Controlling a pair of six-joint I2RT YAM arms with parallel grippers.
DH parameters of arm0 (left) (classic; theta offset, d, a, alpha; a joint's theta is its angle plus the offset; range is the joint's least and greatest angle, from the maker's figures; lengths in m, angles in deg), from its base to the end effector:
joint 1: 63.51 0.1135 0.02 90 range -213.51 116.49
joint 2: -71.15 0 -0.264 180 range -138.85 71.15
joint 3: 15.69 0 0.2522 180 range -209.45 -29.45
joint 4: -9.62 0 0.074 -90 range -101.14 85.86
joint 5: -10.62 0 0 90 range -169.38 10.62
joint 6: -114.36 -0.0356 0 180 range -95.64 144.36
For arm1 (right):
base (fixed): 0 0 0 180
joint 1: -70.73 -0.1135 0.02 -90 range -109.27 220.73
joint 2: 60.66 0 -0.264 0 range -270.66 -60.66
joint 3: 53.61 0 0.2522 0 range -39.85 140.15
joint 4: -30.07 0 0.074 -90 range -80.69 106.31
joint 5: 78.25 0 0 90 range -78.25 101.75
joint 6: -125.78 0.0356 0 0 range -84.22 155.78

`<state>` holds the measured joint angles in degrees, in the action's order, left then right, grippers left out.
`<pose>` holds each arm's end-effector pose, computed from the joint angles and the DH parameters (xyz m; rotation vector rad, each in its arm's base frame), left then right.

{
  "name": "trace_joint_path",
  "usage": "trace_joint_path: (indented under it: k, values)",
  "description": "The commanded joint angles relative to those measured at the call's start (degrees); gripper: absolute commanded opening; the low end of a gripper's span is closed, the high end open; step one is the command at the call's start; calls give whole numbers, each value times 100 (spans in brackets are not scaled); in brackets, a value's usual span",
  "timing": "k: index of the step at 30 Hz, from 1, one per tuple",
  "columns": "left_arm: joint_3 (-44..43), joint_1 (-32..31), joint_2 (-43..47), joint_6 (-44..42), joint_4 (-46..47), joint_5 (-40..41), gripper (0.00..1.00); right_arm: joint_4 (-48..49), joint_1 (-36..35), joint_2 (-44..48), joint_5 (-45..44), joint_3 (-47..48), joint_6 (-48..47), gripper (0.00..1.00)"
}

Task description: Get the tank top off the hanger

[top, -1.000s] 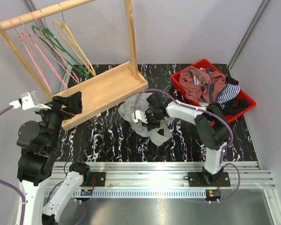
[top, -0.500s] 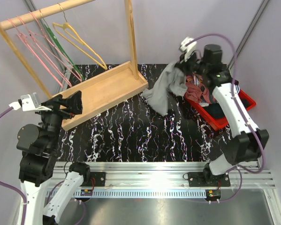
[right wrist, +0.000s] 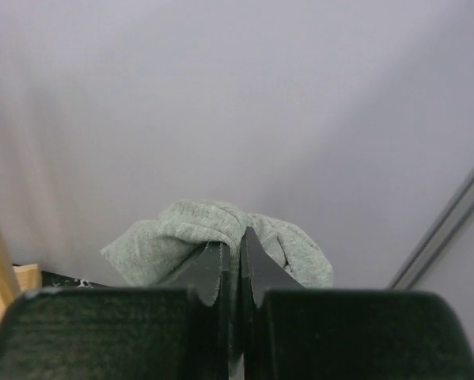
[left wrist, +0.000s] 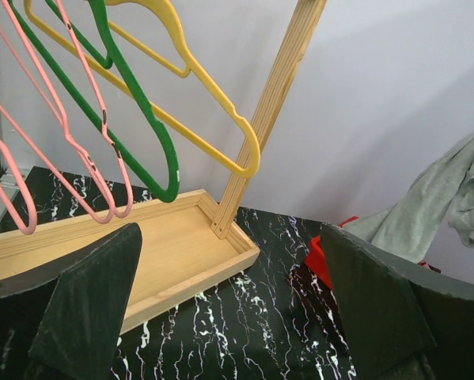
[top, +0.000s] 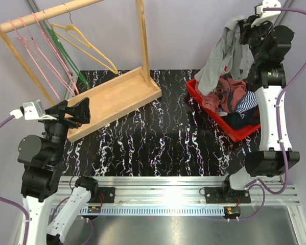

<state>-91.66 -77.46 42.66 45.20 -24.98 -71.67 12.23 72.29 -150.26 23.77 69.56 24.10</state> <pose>0.0642 -0.0110 0.4497 -0.1958 1.3462 -0.4212 0.3331 -0.0017 0.5465 -0.2925 1.2694 -0.0615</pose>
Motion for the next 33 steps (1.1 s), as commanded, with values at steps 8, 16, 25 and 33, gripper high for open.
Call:
trace_joint_path:
  k: [8, 16, 25, 33]
  values:
    - [-89, 16, -130, -159, 353, -182, 99, 346, 669, -233, -463, -253, 105, 0]
    - [-107, 16, -166, -151, 318, -217, 99, 56, 977, -611, -595, -762, -36, 0]
    - [-159, 16, -192, -124, 256, -226, 99, -646, 986, -892, 933, -1755, -19, 0]
    - [-168, 16, -289, -71, 203, -348, 99, -1348, 986, -1428, 1392, -2555, -694, 1]
